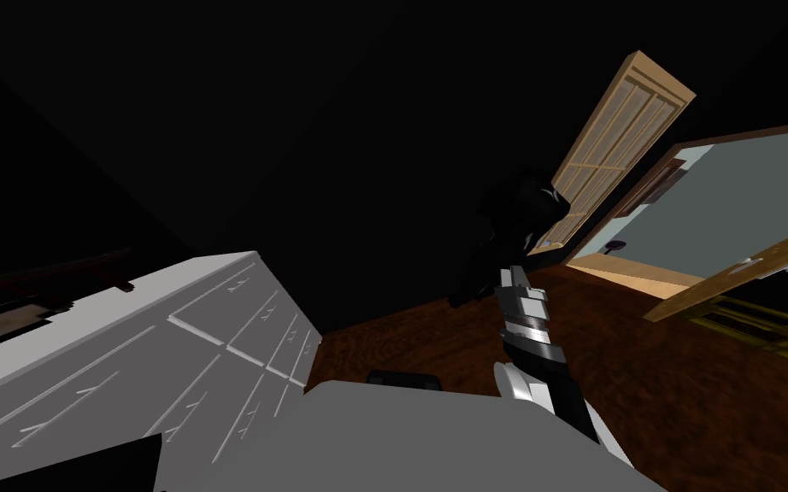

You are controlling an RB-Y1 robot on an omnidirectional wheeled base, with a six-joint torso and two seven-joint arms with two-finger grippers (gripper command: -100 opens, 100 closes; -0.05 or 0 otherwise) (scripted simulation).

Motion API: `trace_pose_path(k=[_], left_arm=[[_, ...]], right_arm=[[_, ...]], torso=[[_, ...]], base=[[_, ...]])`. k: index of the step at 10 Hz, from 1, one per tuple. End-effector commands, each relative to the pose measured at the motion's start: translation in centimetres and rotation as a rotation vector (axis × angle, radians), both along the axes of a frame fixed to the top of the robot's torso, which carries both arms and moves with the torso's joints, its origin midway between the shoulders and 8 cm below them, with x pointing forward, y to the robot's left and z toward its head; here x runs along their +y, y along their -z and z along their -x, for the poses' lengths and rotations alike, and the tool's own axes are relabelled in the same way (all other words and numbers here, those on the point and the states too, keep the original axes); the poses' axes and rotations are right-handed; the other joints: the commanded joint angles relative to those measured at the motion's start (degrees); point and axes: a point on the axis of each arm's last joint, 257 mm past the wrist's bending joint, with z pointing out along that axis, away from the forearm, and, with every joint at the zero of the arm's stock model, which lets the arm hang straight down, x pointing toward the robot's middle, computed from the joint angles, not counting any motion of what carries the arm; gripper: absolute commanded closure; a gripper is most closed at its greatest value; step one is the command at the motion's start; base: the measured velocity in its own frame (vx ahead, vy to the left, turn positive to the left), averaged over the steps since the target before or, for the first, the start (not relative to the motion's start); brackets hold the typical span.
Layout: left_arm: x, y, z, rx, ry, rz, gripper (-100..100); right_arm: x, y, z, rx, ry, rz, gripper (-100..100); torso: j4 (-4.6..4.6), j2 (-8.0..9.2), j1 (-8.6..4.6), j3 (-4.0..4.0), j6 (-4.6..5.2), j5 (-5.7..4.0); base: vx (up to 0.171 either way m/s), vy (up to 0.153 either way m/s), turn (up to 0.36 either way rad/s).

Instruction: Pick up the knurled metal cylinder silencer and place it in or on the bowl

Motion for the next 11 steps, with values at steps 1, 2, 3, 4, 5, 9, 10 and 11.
trace_pose_path(k=[1,2,3,4,5,9,10,11], left_arm=[[0.0,0.3,0.0,-0.023,0.001,0.004,-100],[0.0,0.4,-0.2,-0.038,0.005,0.006,-100],[-0.8,-0.3,1.2,-0.037,-0.01,0.011,-100],[-1.5,-0.9,2.6,-0.037,-0.026,0.017,-100],[-1.1,-0.6,2.0,-0.037,-0.021,0.009,-100],[-1.3,-0.7,2.1,-0.037,-0.019,0.013,0],[-1.3,-0.7,2.1,-0.037,-0.019,0.013,0],[-1.3,-0.7,2.1,-0.037,-0.019,0.013,0]], right_arm=[[0.0,0.0,0.0,0.0,0.0,0.0,0],[0.0,0.0,0.0,0.0,0.0,0.0,0],[0.0,0.0,0.0,0.0,0.0,0.0,0],[0.0,0.0,0.0,0.0,0.0,0.0,0],[0.0,0.0,0.0,0.0,0.0,0.0,0],[0.0,0.0,0.0,0.0,0.0,0.0,0],[0.0,0.0,0.0,0.0,0.0,0.0,0],[0.0,0.0,0.0,0.0,0.0,0.0,0]], torso=[[0.0,0.0,0.0,0.0,0.0,0.0],[0.0,0.01,0.0,0.01,0.0,0.0],[0.0,0.01,0.01,0.01,0.0,0.0],[-0.01,-0.04,0.09,-0.02,0.02,0.0],[-0.03,-0.11,0.26,-0.06,0.02,0.04],[0.0,-0.01,0.03,-0.01,0.0,0.01],[0.0,-0.01,0.02,-0.01,0.0,0.0],[0.0,-0.01,0.01,0.0,0.0,0.0]], base=[[-0.002,-0.006,0.001],[0.0,0.0,0.0],[0.018,0.03,-0.115],[0.038,0.083,-0.17],[0.017,0.047,-0.034],[0.001,0.002,0.001],[0.0,0.0,0.0],[0.0,0.0,0.0]])
